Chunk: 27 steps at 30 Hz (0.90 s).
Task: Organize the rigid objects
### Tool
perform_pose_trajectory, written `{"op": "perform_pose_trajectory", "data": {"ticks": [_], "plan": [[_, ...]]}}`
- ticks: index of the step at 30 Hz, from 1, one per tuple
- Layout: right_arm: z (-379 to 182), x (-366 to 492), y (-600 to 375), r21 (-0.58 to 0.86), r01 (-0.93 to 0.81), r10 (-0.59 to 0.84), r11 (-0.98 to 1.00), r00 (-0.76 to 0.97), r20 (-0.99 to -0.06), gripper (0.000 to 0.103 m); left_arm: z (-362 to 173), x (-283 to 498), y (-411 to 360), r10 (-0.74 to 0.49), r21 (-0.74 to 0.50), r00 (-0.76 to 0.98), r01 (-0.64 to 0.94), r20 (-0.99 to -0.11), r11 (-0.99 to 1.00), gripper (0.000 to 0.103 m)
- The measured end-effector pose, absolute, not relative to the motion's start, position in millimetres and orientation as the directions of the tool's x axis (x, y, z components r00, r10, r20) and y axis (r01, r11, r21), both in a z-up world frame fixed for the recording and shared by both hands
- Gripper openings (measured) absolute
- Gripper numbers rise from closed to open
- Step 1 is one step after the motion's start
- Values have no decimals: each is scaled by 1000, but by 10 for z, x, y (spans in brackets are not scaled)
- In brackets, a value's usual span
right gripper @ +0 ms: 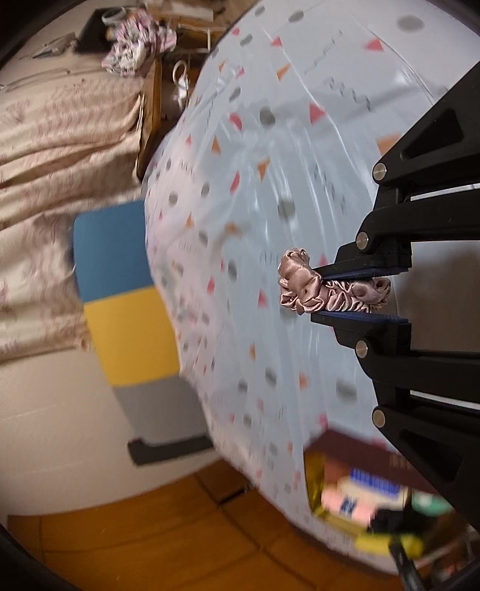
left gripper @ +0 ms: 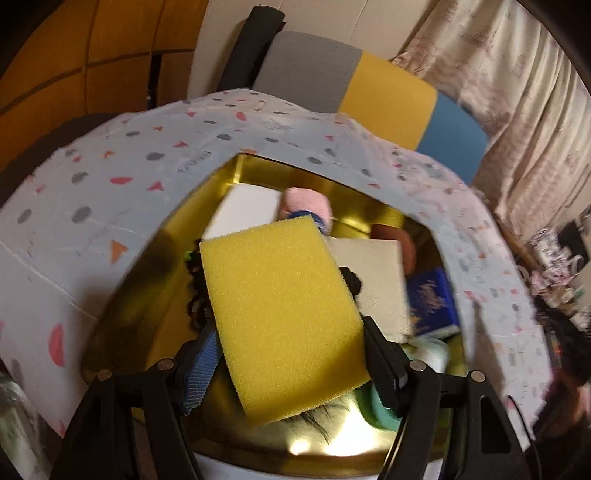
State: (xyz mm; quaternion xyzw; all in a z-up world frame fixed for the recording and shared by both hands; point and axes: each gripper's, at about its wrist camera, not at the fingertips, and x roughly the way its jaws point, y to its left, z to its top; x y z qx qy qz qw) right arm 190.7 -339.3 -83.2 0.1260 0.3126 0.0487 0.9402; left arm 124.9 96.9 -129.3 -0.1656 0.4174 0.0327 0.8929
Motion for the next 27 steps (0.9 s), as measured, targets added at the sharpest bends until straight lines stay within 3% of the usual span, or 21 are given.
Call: {"op": "perform_pose_trajectory", "data": {"ticks": [4, 12, 16, 19, 23, 27], "plan": [[-743, 1748, -3092, 348, -78, 272, 934, 787, -553, 16, -1316, 1311, 1088, -72, -285, 642, -233, -763, 930, 74], [-681, 1534, -2350, 425, -226, 445, 876, 716, -538, 16, -1491, 1340, 966, -119, -247, 554, -162, -824, 955, 74], [-707, 1471, -2001, 434, -291, 506, 853, 668, -546, 16, -1362, 1220, 1072, -120, -268, 590, -169, -799, 948, 75], [-761, 1428, -1718, 437, -334, 544, 835, 622, -564, 16, -1222, 1106, 1152, -101, -264, 623, -175, -776, 949, 86], [-855, 1362, -1404, 439, -380, 581, 814, 567, -585, 16, -1151, 949, 1283, -101, -276, 639, -180, -763, 944, 86], [-933, 1330, -1197, 439, -407, 598, 801, 524, -606, 16, -1124, 764, 1465, -146, -368, 674, -199, -724, 908, 86]]}}
